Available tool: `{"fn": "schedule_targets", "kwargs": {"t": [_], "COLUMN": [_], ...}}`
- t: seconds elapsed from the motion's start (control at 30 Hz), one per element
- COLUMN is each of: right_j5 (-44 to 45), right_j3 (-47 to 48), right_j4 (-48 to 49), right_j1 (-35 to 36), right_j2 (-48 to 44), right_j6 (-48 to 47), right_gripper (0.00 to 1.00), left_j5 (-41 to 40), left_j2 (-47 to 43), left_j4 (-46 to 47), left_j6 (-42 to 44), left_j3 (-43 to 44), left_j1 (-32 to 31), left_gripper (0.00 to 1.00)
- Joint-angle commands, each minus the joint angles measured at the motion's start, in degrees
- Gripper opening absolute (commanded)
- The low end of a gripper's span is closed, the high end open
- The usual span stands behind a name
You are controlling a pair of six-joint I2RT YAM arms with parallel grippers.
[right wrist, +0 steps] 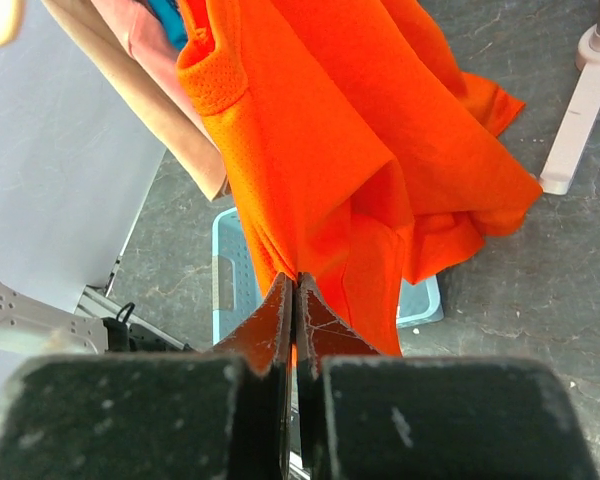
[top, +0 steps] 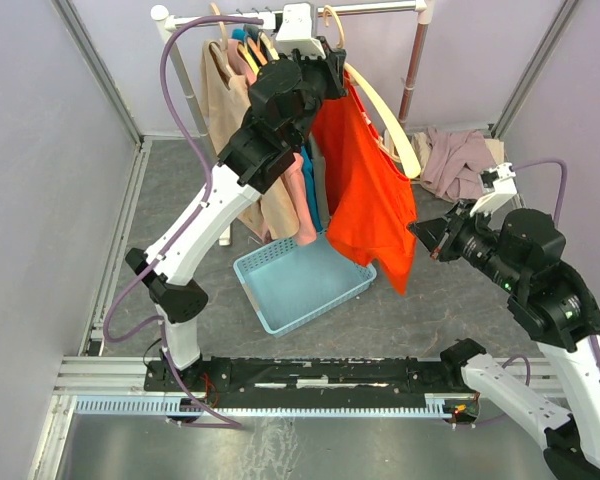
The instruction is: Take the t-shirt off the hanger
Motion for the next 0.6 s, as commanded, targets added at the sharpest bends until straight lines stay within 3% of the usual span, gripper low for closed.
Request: {"fn": "schedule_targets", "kwargs": {"t": [0.0,0.13,0.17,0.23,0.33,0.47,0.57], "right_j5": [0.74,0.77,0.92,1.62,5.23,16.83,20.70], "right_j3": [-0.92,1.07,2.21,5.74,13.09,24.39,31.07], "right_j4": [-1.28,-1.20,-1.39,-2.54,-6.95,-16.19,-18.92], "right_j1": [0.04,0.01,-0.02,-0.04,-0.03,0.01,0.02], "right_j2": [-0.78,1.21,2.35,4.61,8.44,14.14,17.59], "right_j6": [0.08,-0.76,-1.23,-3.18,-6.41,-8.65,-10.95], "right_gripper": [0.01,0.01,0.05,0.26,0.48,0.57,0.61], "left_j5": [-2.68,-1.37,-0.91,0.19,1.40,3.03,4.16], "left_j2": [-1.68,-2.39,-2.80,-3.76,-5.51,-7.18,-8.17], "left_j4": [7.78,8.46,8.92,9.65,9.99,10.19,10.19], "left_j6": [-0.11,0.42,0.61,0.81,0.92,2.55,4.70], "left_j3": [2.32,0.96,-0.01,-2.38,-5.55,-8.85,-11.00], "left_j1": [0.52,0.41,0.32,0.20,0.12,-0.08,-0.49], "left_gripper": [0.03,0.03,0.03,0.03,0.03,0.03,0.03]}}
